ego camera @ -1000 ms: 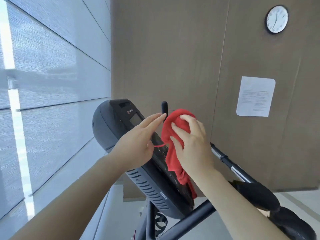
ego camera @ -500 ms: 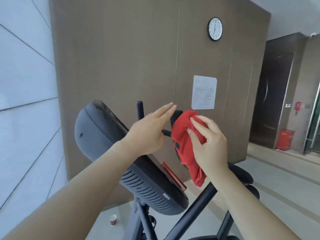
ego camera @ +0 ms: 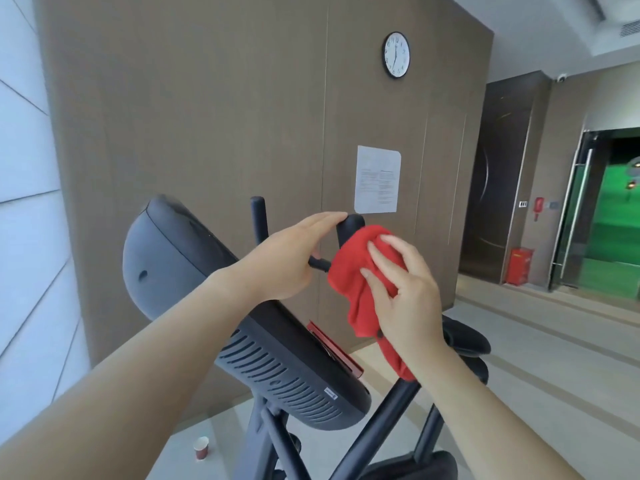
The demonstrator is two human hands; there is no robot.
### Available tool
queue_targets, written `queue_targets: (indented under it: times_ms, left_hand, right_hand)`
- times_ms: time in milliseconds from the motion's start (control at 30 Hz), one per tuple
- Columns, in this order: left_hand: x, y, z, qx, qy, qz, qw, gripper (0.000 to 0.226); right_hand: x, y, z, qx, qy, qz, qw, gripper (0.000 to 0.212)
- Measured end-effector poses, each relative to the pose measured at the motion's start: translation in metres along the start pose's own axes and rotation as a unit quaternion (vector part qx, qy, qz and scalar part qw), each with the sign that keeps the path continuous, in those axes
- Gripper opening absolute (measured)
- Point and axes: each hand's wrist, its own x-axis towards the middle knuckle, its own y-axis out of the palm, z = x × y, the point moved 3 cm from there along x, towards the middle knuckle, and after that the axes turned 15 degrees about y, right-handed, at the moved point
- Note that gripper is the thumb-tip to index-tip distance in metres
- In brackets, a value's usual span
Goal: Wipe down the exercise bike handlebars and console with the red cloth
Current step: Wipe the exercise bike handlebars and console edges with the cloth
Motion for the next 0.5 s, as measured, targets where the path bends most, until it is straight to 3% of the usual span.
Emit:
queue_targets:
  times_ms: [233, 500]
  left_hand:
    - [0.000, 0.006, -0.003, 0.011, 0.001, -0.016, 1.000, 0.084]
    - [0.000, 0.034, -0.018, 0.068, -0.033, -0.082, 0.994, 0.073]
  right_hand:
    - [-0.009, -0.001, -0.019, 0.002, -0.019, 0.038, 0.999, 0.036]
    - [-0.011, -0.018, -0.066, 0.019, -0.008, 0.142, 0.990, 0.034]
